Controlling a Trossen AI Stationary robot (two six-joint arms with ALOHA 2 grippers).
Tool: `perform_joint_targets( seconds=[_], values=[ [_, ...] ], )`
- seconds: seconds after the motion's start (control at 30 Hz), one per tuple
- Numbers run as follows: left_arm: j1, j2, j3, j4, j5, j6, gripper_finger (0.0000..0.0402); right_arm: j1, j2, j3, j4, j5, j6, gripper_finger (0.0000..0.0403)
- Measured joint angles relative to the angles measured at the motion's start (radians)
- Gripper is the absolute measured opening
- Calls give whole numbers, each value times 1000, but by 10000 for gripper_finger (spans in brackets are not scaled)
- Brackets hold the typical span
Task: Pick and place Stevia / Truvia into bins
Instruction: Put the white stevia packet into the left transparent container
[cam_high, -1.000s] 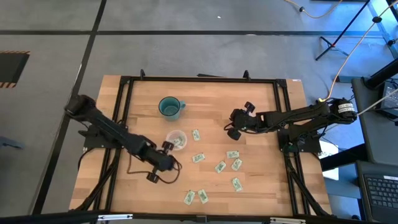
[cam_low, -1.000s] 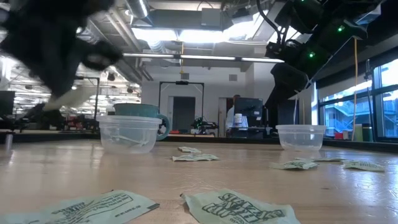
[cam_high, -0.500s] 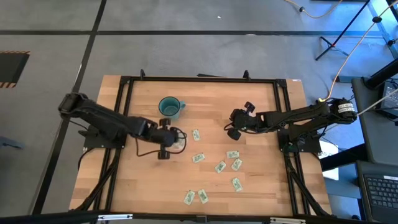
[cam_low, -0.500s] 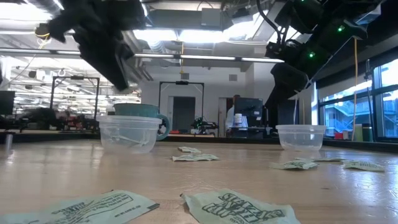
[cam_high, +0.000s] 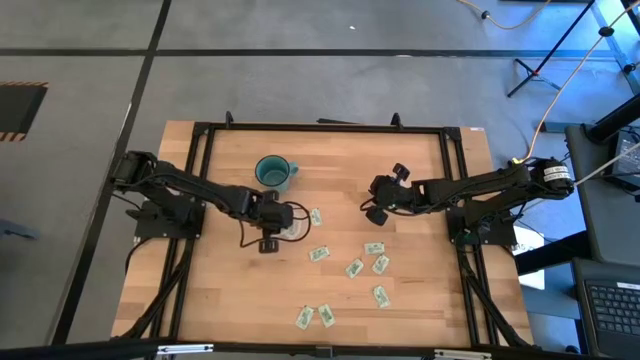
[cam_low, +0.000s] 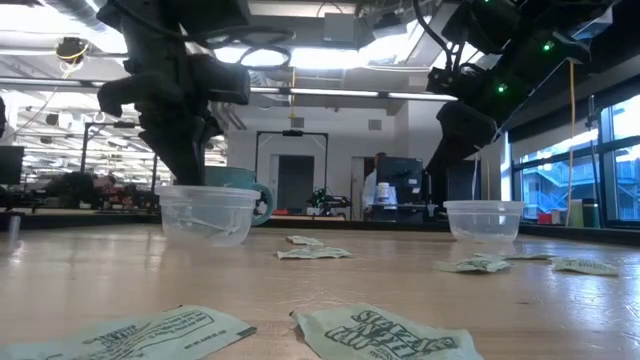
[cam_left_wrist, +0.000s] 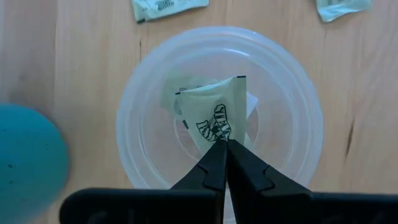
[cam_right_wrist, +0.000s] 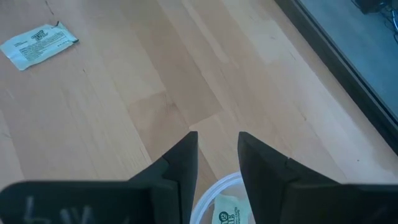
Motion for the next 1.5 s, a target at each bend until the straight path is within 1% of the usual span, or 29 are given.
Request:
perform_joint_targets(
  seconds=[0.1, 0.3, 0.4, 0.47, 0.57, 0.67, 0.77, 0.9, 1.0, 1.1, 1.17, 1.37, 1.5],
  values=[
    [2, 1, 1, 3, 11, -9, 16, 0, 0, 0, 0, 0, 0, 118],
    [2, 2, 10, -15, 22, -38, 59, 0, 0, 0, 0, 0, 0, 118],
    [2, 2, 65, -87, 27, -43, 75, 0, 0, 0, 0, 0, 0, 118],
    [2, 2, 113, -116, 5, -19, 82, 0, 0, 0, -2, 0, -4, 118],
    [16, 2, 187, -113, -45, 14, 88, 0, 0, 0, -2, 0, -4, 118],
    [50, 1, 239, -91, -52, 25, 88, 0, 0, 0, -3, 0, -4, 118],
    [100, 1, 255, -35, -15, 57, 89, 0, 0, 0, -3, 0, -4, 118],
    [158, 17, 250, 35, 77, 180, 89, 0, 0, 0, -4, 0, -6, 118],
    [188, 51, 249, 92, 127, 244, 90, 0, 0, 0, -5, 0, -22, 118],
    [214, 104, 249, 165, 177, 253, 95, 0, 0, 0, -6, 0, -29, 118],
    [225, 146, 249, 183, 193, 279, 97, 0, 0, 0, -4, 0, -30, 118],
    [229, 269, 253, 221, 201, 360, 100, 0, 0, 0, -7, -1, -30, 118],
    [222, 327, 253, 260, 202, 400, 101, 0, 0, 0, -8, -1, -29, 118]
  ],
)
